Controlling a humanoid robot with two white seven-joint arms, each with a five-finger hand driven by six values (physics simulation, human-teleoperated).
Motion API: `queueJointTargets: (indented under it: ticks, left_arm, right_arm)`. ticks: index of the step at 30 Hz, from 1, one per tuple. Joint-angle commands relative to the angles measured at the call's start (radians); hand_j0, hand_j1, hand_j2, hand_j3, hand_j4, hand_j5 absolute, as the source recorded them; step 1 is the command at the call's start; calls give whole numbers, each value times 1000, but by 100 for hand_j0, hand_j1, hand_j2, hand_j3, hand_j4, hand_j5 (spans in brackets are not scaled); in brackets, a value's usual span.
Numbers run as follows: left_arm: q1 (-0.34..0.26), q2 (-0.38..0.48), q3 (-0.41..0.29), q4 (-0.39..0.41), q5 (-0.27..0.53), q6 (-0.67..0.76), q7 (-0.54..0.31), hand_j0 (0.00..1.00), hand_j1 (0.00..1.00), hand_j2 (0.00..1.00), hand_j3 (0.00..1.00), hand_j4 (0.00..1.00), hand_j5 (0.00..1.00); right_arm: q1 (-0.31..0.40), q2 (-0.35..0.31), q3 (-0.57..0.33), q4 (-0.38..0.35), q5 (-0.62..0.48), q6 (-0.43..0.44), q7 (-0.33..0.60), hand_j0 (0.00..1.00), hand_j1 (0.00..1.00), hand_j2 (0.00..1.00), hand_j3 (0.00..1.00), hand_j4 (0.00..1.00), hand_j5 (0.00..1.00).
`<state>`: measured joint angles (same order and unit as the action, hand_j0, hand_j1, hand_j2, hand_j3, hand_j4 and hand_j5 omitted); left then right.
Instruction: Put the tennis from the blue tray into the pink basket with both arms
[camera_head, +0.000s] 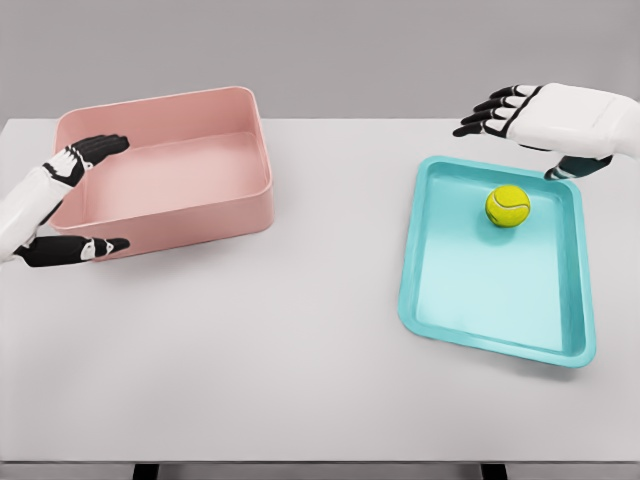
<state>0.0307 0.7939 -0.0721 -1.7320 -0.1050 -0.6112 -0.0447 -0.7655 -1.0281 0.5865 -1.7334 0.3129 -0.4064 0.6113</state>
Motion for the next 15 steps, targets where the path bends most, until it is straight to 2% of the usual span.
queueJointTargets:
  ticks: [1, 5, 6, 7, 8, 10, 11, 13, 15]
  left_arm:
    - [0, 1, 1, -14, 5, 0, 0, 100, 100, 100, 100, 100, 100]
    - [0, -1, 1, -14, 5, 0, 0, 100, 100, 100, 100, 100, 100]
    - [0, -1, 1, -14, 5, 0, 0, 100, 100, 100, 100, 100, 100]
    - [0, -1, 1, -14, 5, 0, 0, 100, 100, 100, 100, 100, 100]
    - [0, -1, 1, -14, 5, 0, 0, 100, 100, 100, 100, 100, 100]
    - [0, -2, 0, -14, 5, 0, 0, 100, 100, 100, 100, 100, 100]
    - [0, -4, 1, -14, 5, 0, 0, 100, 100, 100, 100, 100, 100]
    - [0, -4, 0, -14, 5, 0, 0, 100, 100, 100, 100, 100, 100]
    - [2, -4, 0, -14, 7, 0, 0, 100, 100, 100, 100, 100, 100]
  right_arm:
    - [0, 0, -1, -6, -2, 1, 0, 100, 100, 100, 100, 100, 100]
    - [9, -1, 12, -20, -6, 11, 0, 100, 100, 100, 100, 100, 100]
    - [9, -3, 16, -18, -15, 53, 0, 100, 100, 100, 100, 100, 100]
    - [11, -12, 16, -12, -58, 132, 0, 100, 100, 100, 100, 100, 100]
    - [11, -6, 13, 17, -173, 184, 0, 100, 100, 100, 100, 100, 100]
    - [2, -7, 7, 173, -394, 189, 0, 100, 100, 100, 100, 100, 100]
    - [2, -1, 7, 264, -465, 186, 0, 100, 100, 100, 100, 100, 100]
    - [2, 37, 10, 402, -488, 184, 0, 100, 100, 100, 100, 100, 100]
    - [2, 66, 15, 492, -488, 184, 0, 100, 100, 100, 100, 100, 100]
